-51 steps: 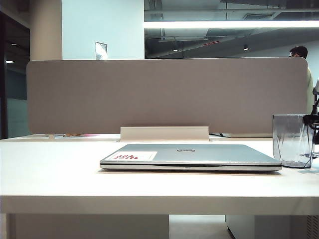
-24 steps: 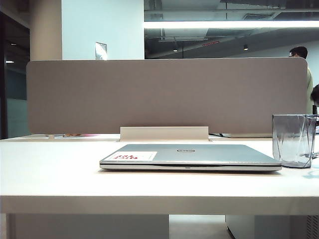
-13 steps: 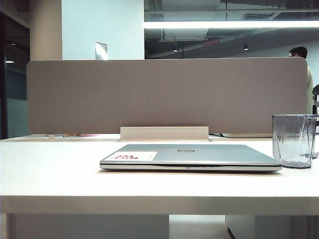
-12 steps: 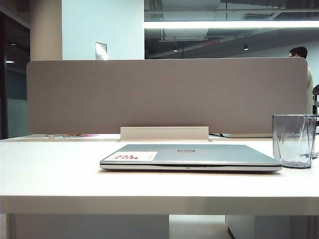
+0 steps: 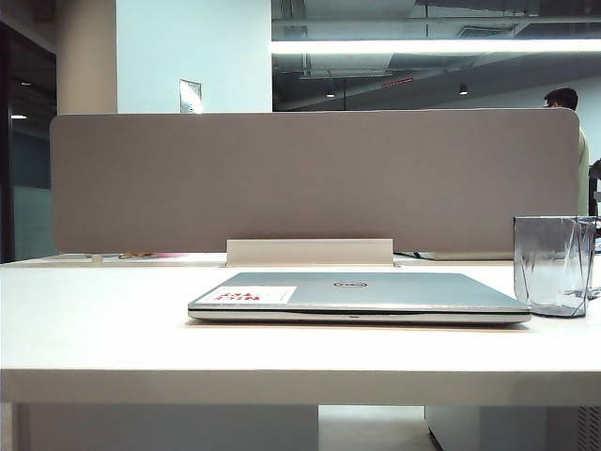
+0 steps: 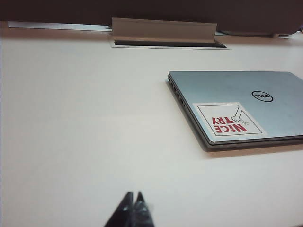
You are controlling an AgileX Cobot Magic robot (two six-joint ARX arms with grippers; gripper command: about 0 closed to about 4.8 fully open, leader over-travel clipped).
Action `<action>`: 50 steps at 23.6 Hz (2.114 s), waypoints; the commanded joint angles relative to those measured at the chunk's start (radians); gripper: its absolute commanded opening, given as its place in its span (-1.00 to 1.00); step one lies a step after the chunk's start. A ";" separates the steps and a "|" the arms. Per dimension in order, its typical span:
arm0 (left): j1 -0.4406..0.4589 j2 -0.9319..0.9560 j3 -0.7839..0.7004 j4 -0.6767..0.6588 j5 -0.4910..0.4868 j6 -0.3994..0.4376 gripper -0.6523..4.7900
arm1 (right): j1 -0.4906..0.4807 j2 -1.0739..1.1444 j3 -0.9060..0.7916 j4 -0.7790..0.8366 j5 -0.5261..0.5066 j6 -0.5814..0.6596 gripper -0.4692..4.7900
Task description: Pick up the water cup and place it on the right side of the laptop.
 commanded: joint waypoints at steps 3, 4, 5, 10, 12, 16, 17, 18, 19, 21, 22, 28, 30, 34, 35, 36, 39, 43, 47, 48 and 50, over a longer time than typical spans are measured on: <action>0.002 0.001 0.003 -0.010 0.003 0.000 -0.78 | 0.000 -0.146 -0.051 -0.079 -0.001 0.003 -0.84; 0.002 0.001 0.003 -0.010 0.003 0.000 -0.78 | 0.000 -0.170 -0.061 -0.085 -0.001 0.003 -0.84; 0.002 0.001 0.003 -0.010 0.003 0.001 -0.78 | 0.000 -0.212 -0.082 -0.090 -0.002 0.014 -0.84; 0.002 0.001 0.003 -0.010 0.003 0.005 -0.78 | 0.000 -0.347 -0.119 -0.179 -0.001 0.023 -0.84; 0.002 0.001 0.003 -0.010 0.003 0.005 -0.78 | 0.000 -0.390 -0.126 -0.227 0.001 0.022 -0.84; 0.002 0.001 0.003 0.010 -0.041 0.009 -0.78 | 0.000 -0.440 -0.126 -0.311 0.002 0.022 -0.84; 0.002 0.001 0.003 0.022 -0.071 0.009 -0.78 | 0.000 -0.444 -0.126 -0.314 0.003 0.022 -0.84; 0.002 0.001 0.003 0.035 -0.110 0.009 -0.78 | 0.000 -0.448 -0.126 -0.315 0.002 0.022 -0.84; 0.002 0.001 0.003 0.047 -0.144 0.010 -0.78 | 0.000 -0.449 -0.126 -0.310 0.002 0.022 -0.84; 0.002 0.001 0.003 0.080 -0.204 0.021 -0.78 | 0.000 -0.449 -0.126 -0.304 0.003 0.022 -0.84; 0.002 0.001 0.002 0.116 -0.223 0.049 -0.78 | 0.000 -0.449 -0.126 -0.303 0.003 0.021 -0.84; 0.002 0.001 0.003 0.201 -0.222 0.071 -0.78 | -0.002 -0.448 -0.126 -0.303 0.002 0.018 -0.84; 0.002 0.001 0.003 0.203 -0.222 0.068 -0.78 | -0.002 -0.448 -0.126 -0.304 0.002 0.018 -0.84; 0.003 0.001 0.003 0.246 -0.222 0.068 -0.78 | -0.002 -0.448 -0.126 -0.304 0.002 0.018 -0.84; 0.003 0.001 0.004 0.255 -0.222 0.068 -0.78 | -0.002 -0.448 -0.126 -0.304 0.002 0.018 -0.84; 0.003 0.001 0.004 0.255 -0.222 0.068 -0.78 | -0.002 -0.448 -0.126 -0.305 0.002 0.018 -0.84; 0.003 0.001 0.003 0.247 -0.222 0.068 -0.77 | -0.002 -0.448 -0.126 -0.309 0.002 0.018 -0.84; 0.003 0.001 0.003 0.236 -0.222 0.068 -0.77 | -0.002 -0.448 -0.126 -0.311 0.002 0.018 -0.84; 0.003 0.001 0.003 0.235 -0.222 0.068 -0.77 | -0.002 -0.448 -0.126 -0.311 0.002 0.018 -0.84; 0.003 0.001 0.003 0.235 -0.222 0.068 -0.77 | -0.002 -0.448 -0.126 -0.311 0.002 0.018 -0.84; 0.003 0.001 0.003 0.235 -0.222 0.068 -0.77 | -0.002 -0.448 -0.126 -0.311 0.002 0.018 -0.84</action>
